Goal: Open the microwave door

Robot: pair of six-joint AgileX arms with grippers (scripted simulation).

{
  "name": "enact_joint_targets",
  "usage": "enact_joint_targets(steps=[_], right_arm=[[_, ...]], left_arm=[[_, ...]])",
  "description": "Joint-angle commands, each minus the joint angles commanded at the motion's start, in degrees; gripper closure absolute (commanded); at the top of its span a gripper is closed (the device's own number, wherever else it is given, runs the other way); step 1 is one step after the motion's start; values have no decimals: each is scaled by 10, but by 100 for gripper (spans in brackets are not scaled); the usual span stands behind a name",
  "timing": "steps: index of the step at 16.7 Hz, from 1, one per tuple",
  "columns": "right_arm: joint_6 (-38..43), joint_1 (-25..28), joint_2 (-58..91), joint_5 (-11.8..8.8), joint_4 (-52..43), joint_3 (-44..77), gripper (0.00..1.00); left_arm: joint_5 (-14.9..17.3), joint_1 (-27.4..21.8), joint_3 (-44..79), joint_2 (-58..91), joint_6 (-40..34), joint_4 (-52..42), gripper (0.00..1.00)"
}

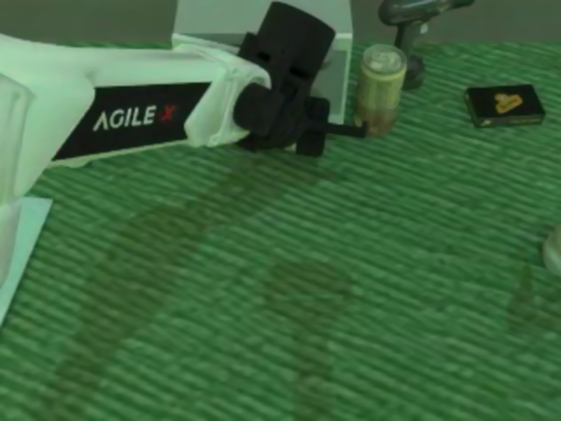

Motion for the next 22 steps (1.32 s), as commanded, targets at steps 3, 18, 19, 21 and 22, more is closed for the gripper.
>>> enact_joint_targets(steps=[3, 18, 19, 21, 22], right_arm=[[0, 0, 0, 0, 0, 0, 0], [0, 0, 0, 0, 0, 0, 0], [0, 0, 0, 0, 0, 0, 0], [0, 0, 0, 0, 0, 0, 0], [0, 0, 0, 0, 0, 0, 0]], left_arm=[[0, 0, 0, 0, 0, 0, 100], [22, 4, -27, -19, 25, 16, 100], [25, 6, -33, -22, 30, 19, 100], [29, 8, -39, -25, 36, 21, 100], [29, 8, -39, -25, 36, 21, 100]])
